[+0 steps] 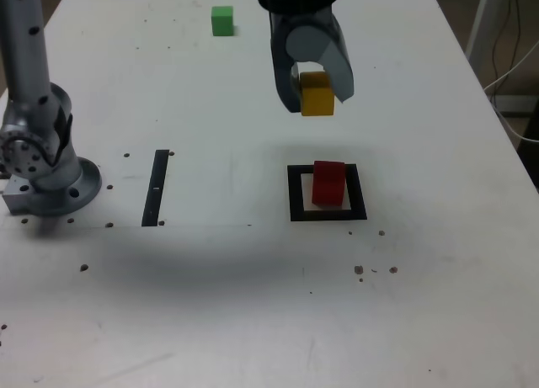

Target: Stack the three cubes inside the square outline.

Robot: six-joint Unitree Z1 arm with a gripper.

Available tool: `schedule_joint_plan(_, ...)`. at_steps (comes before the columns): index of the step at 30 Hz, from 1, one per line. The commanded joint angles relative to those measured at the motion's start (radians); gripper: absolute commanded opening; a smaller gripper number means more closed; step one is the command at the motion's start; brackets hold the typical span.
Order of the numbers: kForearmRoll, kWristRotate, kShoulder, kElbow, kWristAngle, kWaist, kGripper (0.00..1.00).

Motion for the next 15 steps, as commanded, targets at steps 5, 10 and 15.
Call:
schedule_joint_plan(5,-0.02,-0.055,-0.005,0.017,0.015,-0.069,0.28)
schedule_joint_plan(10,-0.032,-0.088,0.003,0.025,0.024,-0.114,0.28)
schedule_joint_plan(15,-0.047,-0.115,0.013,0.034,0.031,-0.151,0.28)
